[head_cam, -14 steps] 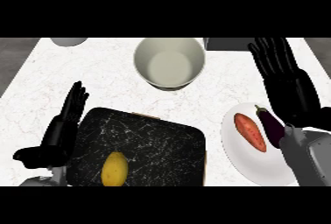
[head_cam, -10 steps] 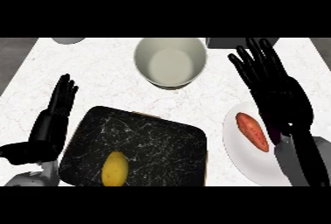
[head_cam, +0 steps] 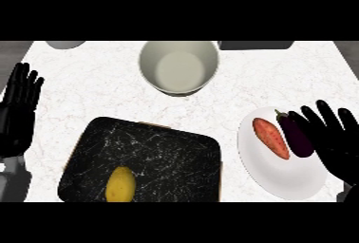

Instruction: Pick the sweet potato from the plate and place it in the bowl

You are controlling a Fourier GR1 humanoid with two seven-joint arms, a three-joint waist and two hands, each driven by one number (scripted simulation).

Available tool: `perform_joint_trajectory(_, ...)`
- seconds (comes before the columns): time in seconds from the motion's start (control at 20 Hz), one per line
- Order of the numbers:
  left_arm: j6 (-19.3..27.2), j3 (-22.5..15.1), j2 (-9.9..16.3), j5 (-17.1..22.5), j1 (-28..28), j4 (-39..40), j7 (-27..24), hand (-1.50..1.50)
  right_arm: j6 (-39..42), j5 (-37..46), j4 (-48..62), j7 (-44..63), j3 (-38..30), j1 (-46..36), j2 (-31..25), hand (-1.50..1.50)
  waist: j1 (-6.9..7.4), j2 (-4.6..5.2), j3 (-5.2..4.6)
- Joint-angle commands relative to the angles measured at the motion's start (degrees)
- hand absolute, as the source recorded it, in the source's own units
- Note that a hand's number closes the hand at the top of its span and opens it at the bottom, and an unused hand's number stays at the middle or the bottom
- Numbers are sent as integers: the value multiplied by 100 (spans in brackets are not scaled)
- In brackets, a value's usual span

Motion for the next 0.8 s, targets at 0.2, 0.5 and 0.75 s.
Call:
perform_joint_trajectory(0.2,-309,187,36,154,-142,403,-198,0,1551,451,925,-992,-1613,-78,-1185,-150,95,25,-3)
perform_joint_trajectory(0.5,-319,69,-44,78,-292,406,-167,0,1745,1072,1629,-776,-2185,-613,-2233,-150,204,46,1)
perform_joint_trajectory(0.75,-429,104,-51,180,-354,511,-166,0,1916,2151,1223,-881,-1974,-680,-2941,-150,272,65,14)
